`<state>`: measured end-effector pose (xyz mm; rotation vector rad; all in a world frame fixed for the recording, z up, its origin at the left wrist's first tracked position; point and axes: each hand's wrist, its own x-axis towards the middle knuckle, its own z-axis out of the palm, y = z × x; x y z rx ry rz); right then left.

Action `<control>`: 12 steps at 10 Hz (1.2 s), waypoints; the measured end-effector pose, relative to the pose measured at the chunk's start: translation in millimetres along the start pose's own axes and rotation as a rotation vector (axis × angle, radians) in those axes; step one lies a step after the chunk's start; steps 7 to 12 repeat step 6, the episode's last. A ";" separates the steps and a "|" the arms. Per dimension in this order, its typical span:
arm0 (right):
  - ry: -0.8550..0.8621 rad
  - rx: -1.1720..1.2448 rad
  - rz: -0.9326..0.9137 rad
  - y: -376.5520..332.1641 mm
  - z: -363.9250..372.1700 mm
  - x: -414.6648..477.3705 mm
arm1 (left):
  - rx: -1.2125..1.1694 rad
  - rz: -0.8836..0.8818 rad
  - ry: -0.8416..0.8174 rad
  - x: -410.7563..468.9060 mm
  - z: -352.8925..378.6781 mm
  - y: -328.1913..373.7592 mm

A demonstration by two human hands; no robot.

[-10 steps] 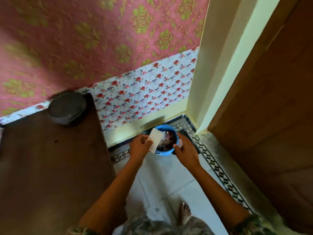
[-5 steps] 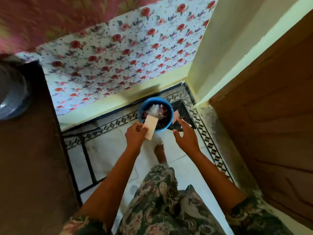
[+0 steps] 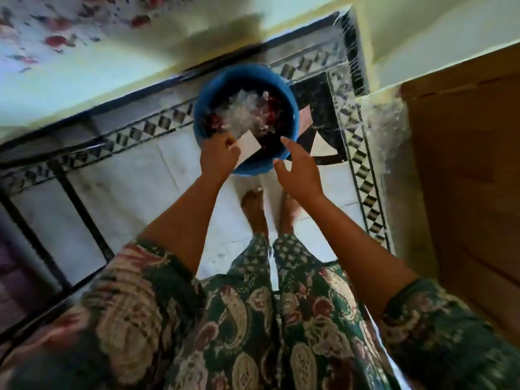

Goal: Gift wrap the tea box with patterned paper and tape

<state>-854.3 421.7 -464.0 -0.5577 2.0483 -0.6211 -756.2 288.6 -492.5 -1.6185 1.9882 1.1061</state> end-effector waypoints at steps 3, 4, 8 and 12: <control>-0.048 -0.044 -0.002 47.1 33.3 57.1 | 0.172 0.073 -0.103 62.1 70.6 -24.1; -0.048 -0.054 -0.002 50.6 34.9 66.1 | 0.163 0.094 -0.111 72.7 79.1 -26.6; -0.021 0.006 0.005 28.2 28.5 56.6 | 0.096 0.081 -0.069 58.7 59.6 -27.9; -0.021 0.006 0.005 28.2 28.5 56.6 | 0.096 0.081 -0.069 58.7 59.6 -27.9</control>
